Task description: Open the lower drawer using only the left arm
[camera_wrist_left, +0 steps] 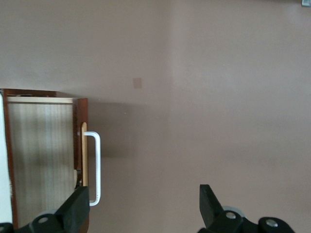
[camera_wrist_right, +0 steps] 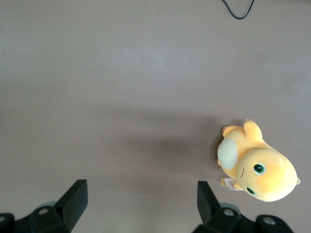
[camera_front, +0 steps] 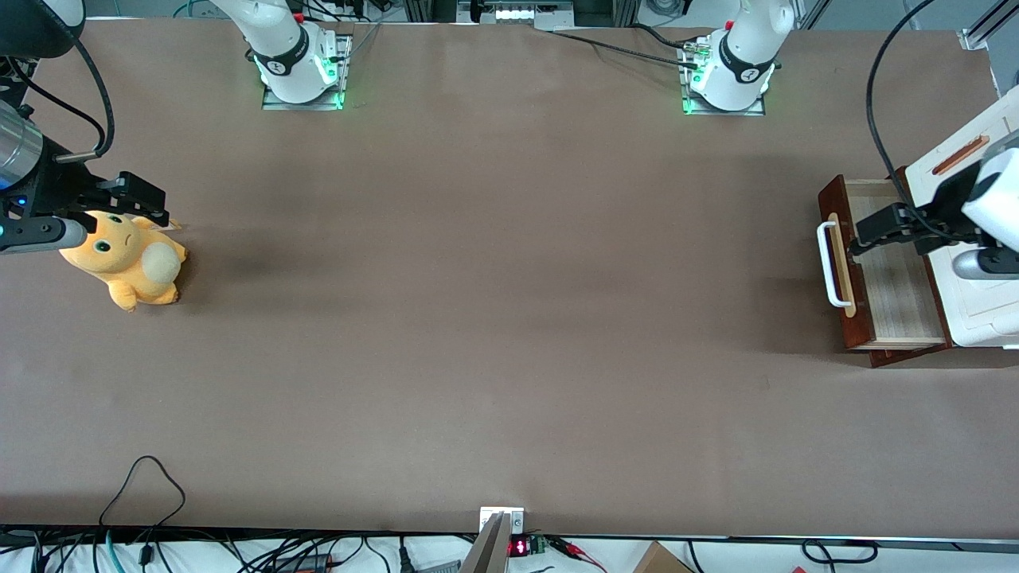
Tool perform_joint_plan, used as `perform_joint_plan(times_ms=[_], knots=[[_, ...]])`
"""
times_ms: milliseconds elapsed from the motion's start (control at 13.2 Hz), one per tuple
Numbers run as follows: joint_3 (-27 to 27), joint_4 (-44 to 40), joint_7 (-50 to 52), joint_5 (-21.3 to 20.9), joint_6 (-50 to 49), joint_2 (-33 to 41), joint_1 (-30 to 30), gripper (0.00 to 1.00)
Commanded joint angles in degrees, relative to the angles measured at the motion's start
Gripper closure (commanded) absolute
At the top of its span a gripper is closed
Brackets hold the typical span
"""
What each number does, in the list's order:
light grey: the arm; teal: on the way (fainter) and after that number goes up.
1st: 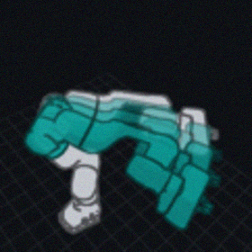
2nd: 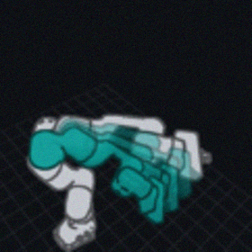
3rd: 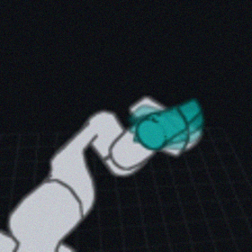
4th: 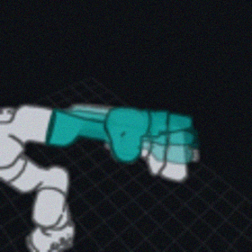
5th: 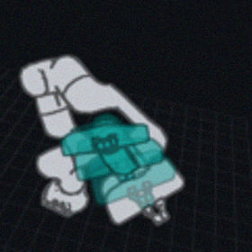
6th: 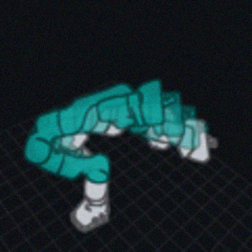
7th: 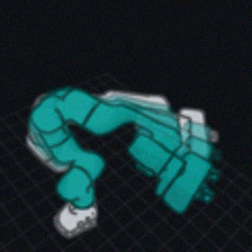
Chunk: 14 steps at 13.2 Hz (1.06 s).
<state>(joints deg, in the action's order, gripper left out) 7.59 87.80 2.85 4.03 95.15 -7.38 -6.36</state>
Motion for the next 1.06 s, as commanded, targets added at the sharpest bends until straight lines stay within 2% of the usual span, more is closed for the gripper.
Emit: perform_joint_plan(times_ms=[0,380,607,835,987], knots=[[0.7,6.5,-1.9,-0.3,2.6,5.0,-0.1,0.00],[0.9,0.4,-1.0,-0.2,-2.4,3.8,0.0,0.00],[0.3,0.1,-1.2,-0.3,-5.0,3.8,-0.2,0.00],[0.7,-1.2,-1.5,-5.4,-5.0,3.7,0.4,0.00],[0.6,-1.5,-1.8,-5.3,-4.8,3.6,0.3,0.00]])
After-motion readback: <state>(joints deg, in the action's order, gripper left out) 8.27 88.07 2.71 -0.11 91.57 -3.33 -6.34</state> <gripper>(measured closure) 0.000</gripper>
